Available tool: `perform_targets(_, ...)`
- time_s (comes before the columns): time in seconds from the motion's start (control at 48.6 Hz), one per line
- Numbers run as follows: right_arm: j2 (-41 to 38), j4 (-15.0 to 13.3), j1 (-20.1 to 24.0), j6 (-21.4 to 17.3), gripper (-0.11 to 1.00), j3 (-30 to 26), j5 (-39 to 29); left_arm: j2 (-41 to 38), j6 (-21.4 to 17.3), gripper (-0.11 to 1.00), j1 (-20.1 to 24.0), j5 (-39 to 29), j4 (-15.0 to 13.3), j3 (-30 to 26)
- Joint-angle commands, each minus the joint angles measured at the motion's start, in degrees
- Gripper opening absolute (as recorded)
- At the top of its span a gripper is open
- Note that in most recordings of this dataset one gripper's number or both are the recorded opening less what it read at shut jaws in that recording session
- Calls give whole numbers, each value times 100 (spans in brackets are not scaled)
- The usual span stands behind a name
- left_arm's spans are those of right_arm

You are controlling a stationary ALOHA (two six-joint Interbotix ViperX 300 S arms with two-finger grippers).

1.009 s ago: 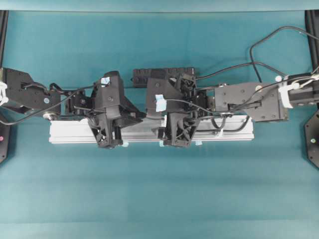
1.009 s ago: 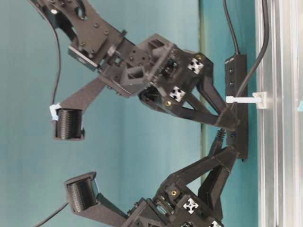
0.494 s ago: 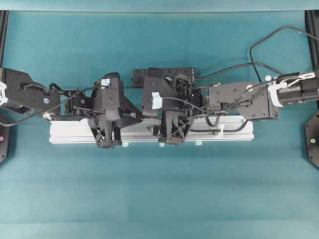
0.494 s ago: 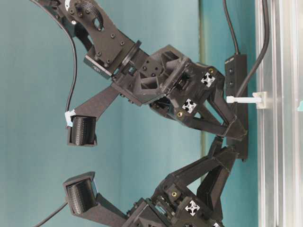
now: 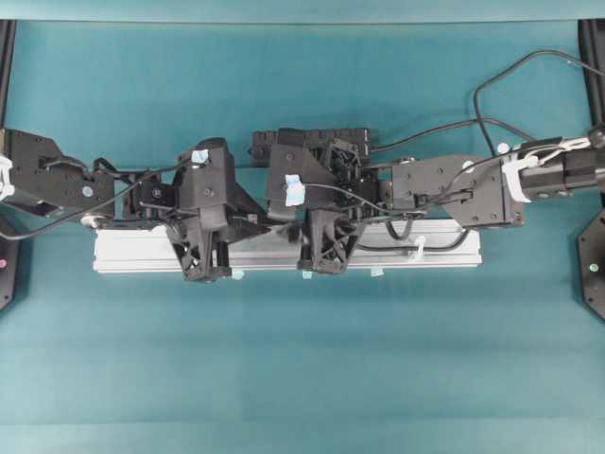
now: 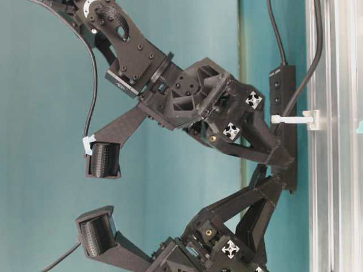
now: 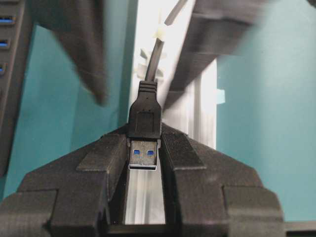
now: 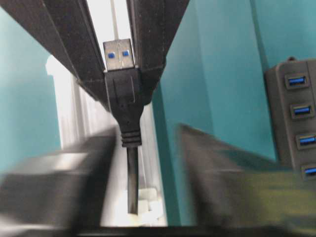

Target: Pass the USB cable through three rings with both arms.

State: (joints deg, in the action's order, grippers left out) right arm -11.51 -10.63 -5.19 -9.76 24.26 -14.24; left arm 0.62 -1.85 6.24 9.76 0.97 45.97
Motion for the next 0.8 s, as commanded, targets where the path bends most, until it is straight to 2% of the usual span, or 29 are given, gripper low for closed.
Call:
perform_targets(0.0,44,-18,9,9,1,-114,79,105,0,19,-18,18,9,-88)
perform_targets(0.144,44,-18,26,9,-7,-114,79,105,18,19,-18,18,9,-88)
perform_targets(0.515,-9,-26,79,18,-7,-237,44,141,62,20,-18,18,9,-35)
perform_targets(0.556,-18,-26,79,26,-7,-246,44,149,79,26,-18,18,9,-18)
perform_targets(0.721,-44,-26,79,132,-7,-308,-44,396,149,76,-26,-185,9,79)
perform_targets(0.783,-53,-35,79,176,-7,-352,-123,624,149,88,-26,-352,9,123)
